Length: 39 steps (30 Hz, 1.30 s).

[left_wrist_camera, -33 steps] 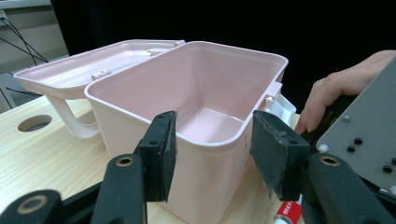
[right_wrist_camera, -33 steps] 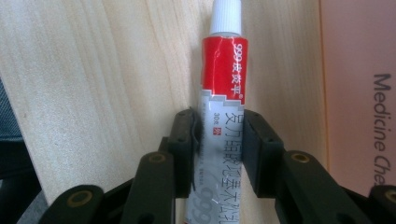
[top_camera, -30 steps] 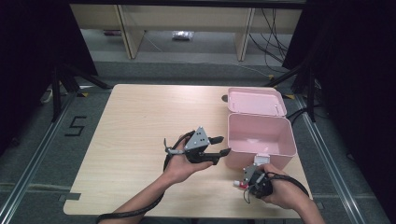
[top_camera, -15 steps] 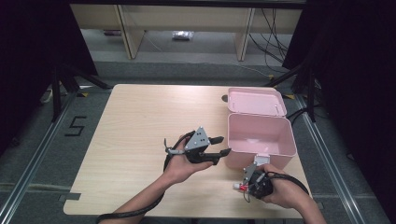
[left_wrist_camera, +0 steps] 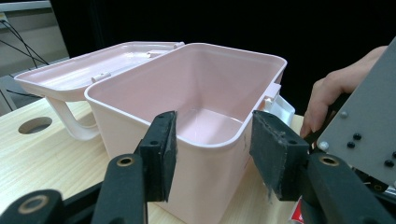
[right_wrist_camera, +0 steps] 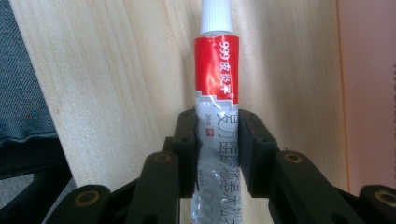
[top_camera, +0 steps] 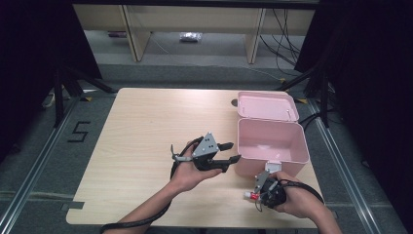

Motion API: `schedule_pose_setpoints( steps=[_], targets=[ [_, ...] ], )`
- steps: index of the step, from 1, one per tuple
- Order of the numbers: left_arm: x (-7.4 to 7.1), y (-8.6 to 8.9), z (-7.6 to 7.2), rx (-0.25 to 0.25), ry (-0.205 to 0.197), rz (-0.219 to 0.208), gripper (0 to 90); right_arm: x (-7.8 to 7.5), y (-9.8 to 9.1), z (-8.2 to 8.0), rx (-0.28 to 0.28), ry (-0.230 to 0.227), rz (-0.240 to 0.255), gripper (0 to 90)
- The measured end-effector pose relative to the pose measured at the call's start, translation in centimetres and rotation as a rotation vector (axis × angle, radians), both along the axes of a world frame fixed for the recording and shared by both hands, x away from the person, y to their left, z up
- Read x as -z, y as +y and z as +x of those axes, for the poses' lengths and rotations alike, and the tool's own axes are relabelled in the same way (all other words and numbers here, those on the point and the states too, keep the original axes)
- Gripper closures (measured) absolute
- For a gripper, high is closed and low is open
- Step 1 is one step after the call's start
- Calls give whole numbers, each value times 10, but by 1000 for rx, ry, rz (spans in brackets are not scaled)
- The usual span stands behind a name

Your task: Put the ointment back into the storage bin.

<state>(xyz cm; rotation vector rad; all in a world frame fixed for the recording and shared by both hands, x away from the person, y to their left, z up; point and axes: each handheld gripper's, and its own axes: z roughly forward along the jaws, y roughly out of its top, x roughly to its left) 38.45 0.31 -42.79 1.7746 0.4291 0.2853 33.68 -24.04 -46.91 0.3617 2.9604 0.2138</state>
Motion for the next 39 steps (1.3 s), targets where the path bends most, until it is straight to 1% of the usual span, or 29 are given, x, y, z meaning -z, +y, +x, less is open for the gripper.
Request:
schedule_pose_setpoints(
  steps=[1,3,5,6,9,10,11,13,15,17,18,20,21,23,25,26,27,28,29,30,31,32,33,34,35,36,37,38,39],
  targets=[
    [0,0,0,0,-1,2,504,-1,0,-2,19,3,-2,717],
    [-1,1,0,-3,0,2,504,-4,-1,-1,8,2,-2,716],
    [-1,1,-1,-3,-1,3,504,-7,-2,-3,27,10,-9,717],
    [-1,1,-1,-1,-3,6,504,-7,-2,-1,-9,5,7,717],
    [-1,1,-1,2,-7,8,504,-11,-2,-4,22,26,15,717],
    [-1,2,-1,2,-6,9,504,-12,-3,-3,17,22,16,717],
    [-1,1,-1,-2,-2,7,504,-15,-5,-1,-18,16,9,717],
    [-1,2,-1,0,-4,8,504,-17,-5,-3,7,24,-1,717],
    [-1,2,-1,-2,-3,7,504,-18,-5,-3,1,23,10,717],
    [-1,1,-1,-1,-3,-1,503,-22,-7,0,-42,20,12,717],
    [-1,1,-2,-1,-3,3,503,-22,-7,0,-42,20,12,717],
    [-1,2,-2,2,-6,2,503,-24,-8,-1,-19,22,14,717],
    [-1,2,-2,2,-5,2,503,-26,-8,1,-40,22,14,718],
    [-1,2,-2,3,-7,3,502,-27,-9,0,-18,19,21,718],
    [-1,2,-3,1,-6,2,503,-29,-10,1,-30,22,17,718],
    [-1,3,-3,3,-9,3,503,-31,-10,-2,7,17,7,718],
    [-1,3,-3,-1,-5,2,502,-31,-11,1,-39,19,15,718],
    [-1,3,-4,-1,-4,2,503,-33,-11,0,-20,21,14,718],
    [-1,3,-4,4,-8,4,503,-34,-12,0,-17,26,12,718],
    [-1,2,-4,7,-7,5,503,-35,-12,1,-39,26,14,718],
    [-1,2,-4,9,-7,4,504,-38,-14,0,-15,30,10,718],
    [-1,2,-5,9,-6,2,504,-38,-14,0,-15,30,10,718],
    [-1,2,-5,10,-7,3,504,-39,-14,2,-43,27,20,718],
    [-1,1,-5,12,-9,4,504,-41,-14,1,-17,40,20,718],
    [-1,1,-5,13,-11,5,504,-42,-15,1,-24,39,19,718],
    [-2,1,-6,15,-12,7,505,-44,-15,0,-1,41,15,718],
    [-2,2,-6,15,-12,10,506,-45,-15,0,-1,44,47,718],
    [-2,2,-6,18,-14,11,506,-45,-15,0,-1,44,47,718],
    [-2,2,-6,19,-15,12,507,-47,-16,2,-36,45,31,718]
  ],
)
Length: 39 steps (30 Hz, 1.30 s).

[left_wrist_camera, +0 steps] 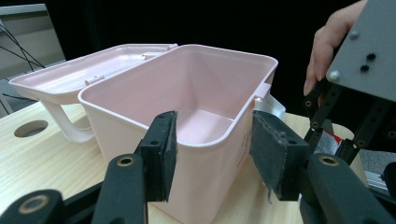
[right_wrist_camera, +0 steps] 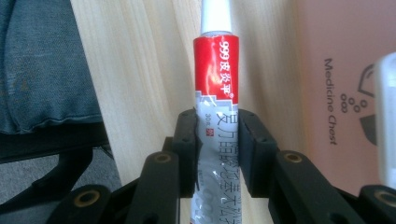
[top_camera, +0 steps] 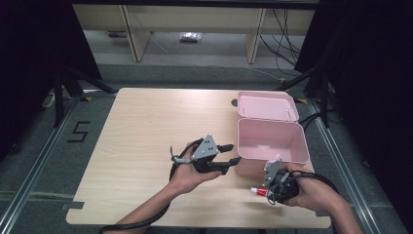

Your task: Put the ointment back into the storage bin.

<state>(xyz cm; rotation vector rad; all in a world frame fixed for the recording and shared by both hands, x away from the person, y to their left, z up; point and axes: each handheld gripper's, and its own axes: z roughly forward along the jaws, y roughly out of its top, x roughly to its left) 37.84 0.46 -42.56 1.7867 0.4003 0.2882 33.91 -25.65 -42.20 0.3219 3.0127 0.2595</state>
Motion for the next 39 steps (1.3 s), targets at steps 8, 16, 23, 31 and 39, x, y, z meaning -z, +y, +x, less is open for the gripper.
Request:
schedule_pose_setpoints(
  steps=[8,16,23,31,39],
  targets=[
    [1,-1,-2,11,-8,-2,521,-14,-2,0,4,3,-8,718],
    [1,-4,-3,21,-12,9,539,-26,-4,-1,5,-9,-15,718],
    [0,-4,-3,22,-14,8,540,-36,-7,0,7,-8,-18,718],
    [0,-3,-3,23,-14,10,538,-43,-6,-1,43,-2,12,718],
    [-3,-2,-3,27,-28,20,533,-52,-7,2,19,5,29,718]
  ],
)
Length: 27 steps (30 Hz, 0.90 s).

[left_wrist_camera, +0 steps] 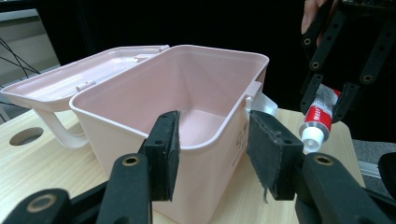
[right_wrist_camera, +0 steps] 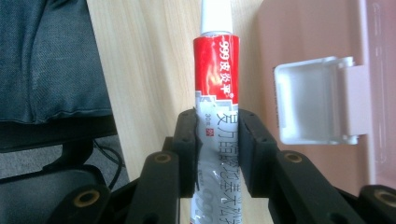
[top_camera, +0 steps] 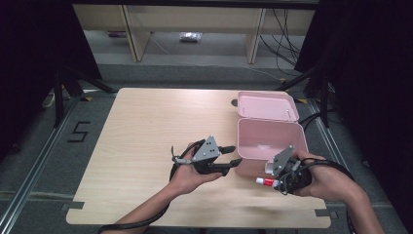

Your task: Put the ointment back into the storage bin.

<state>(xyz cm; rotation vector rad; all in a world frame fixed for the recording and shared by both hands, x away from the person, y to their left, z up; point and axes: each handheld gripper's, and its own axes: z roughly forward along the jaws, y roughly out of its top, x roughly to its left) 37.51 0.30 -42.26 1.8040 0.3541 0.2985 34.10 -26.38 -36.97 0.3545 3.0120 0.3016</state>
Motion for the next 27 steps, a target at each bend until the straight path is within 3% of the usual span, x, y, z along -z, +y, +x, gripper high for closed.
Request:
schedule_pose_setpoints(
  steps=[2,4,6,14,26,27],
  targets=[
    [-1,0,0,-2,2,-9,532,-2,0,0,11,-24,-17,718],
    [-1,1,0,-5,0,-9,532,-4,0,3,-14,-35,-17,718],
    [-1,1,1,-5,0,-7,531,-7,1,2,26,-31,-30,718],
    [0,0,0,0,7,-12,526,-12,1,6,-15,-42,-26,718],
    [-1,-1,0,2,9,-18,526,-20,-2,12,-19,-41,-39,718],
    [-1,-1,0,2,11,-18,525,-21,-2,11,5,-36,-35,717]
  ],
)
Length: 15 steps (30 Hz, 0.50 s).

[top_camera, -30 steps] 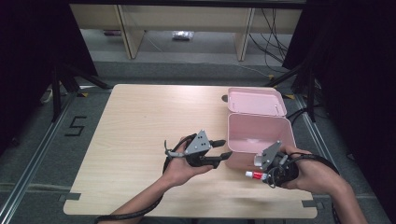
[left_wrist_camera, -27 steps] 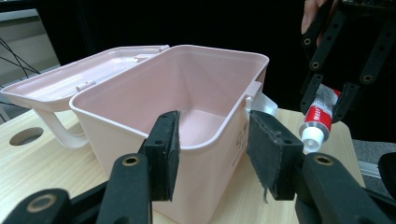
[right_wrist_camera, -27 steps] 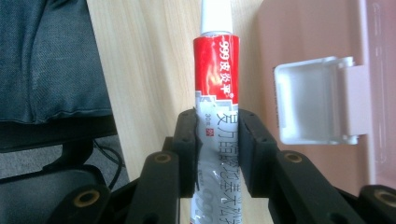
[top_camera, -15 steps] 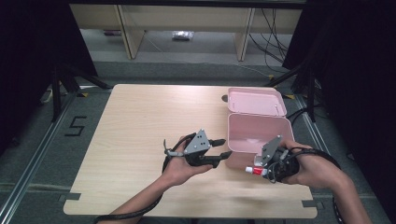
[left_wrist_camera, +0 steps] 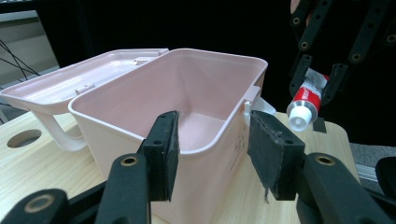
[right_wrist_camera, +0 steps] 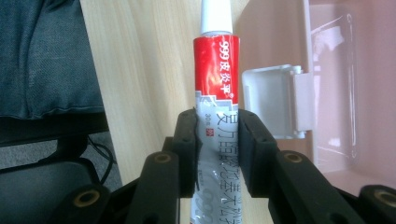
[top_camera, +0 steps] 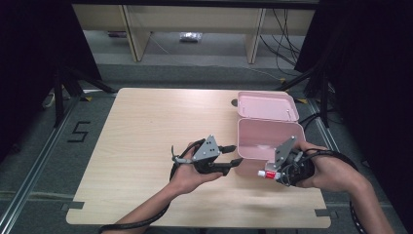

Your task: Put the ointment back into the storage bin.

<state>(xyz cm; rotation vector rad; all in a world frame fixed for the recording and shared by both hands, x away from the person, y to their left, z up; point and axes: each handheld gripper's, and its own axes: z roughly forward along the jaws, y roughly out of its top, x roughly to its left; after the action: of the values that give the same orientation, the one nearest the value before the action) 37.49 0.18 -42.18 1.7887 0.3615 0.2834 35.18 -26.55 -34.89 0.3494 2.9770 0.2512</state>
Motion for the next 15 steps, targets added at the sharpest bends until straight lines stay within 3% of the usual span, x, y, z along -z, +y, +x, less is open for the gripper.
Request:
schedule_pose_setpoints(
  steps=[2,3,4,6,7,10,11,12,13,15],
  targets=[
    [0,0,0,0,0,-1,525,-1,0,2,-18,-3,1,718],
    [0,0,0,-1,-1,-1,525,-2,-1,0,11,-2,-7,718],
    [0,0,0,0,-1,-1,525,-4,-2,4,-27,-12,-15,717],
    [0,0,0,0,-1,0,525,-4,-2,5,-37,-11,-5,717],
    [0,0,0,0,-1,-1,525,-6,-2,3,16,-9,-14,718],
    [0,0,0,0,-1,2,525,-7,-2,5,9,-14,-9,718],
    [0,0,0,0,-1,2,524,-8,-4,11,-60,-27,5,717],
    [0,0,0,0,-2,3,524,-8,-4,11,-60,-27,5,717],
    [1,0,0,1,-2,4,524,-9,-3,9,-8,-21,-2,718],
    [0,0,0,0,-1,3,524,-12,-4,10,12,-24,-13,718]
  ],
)
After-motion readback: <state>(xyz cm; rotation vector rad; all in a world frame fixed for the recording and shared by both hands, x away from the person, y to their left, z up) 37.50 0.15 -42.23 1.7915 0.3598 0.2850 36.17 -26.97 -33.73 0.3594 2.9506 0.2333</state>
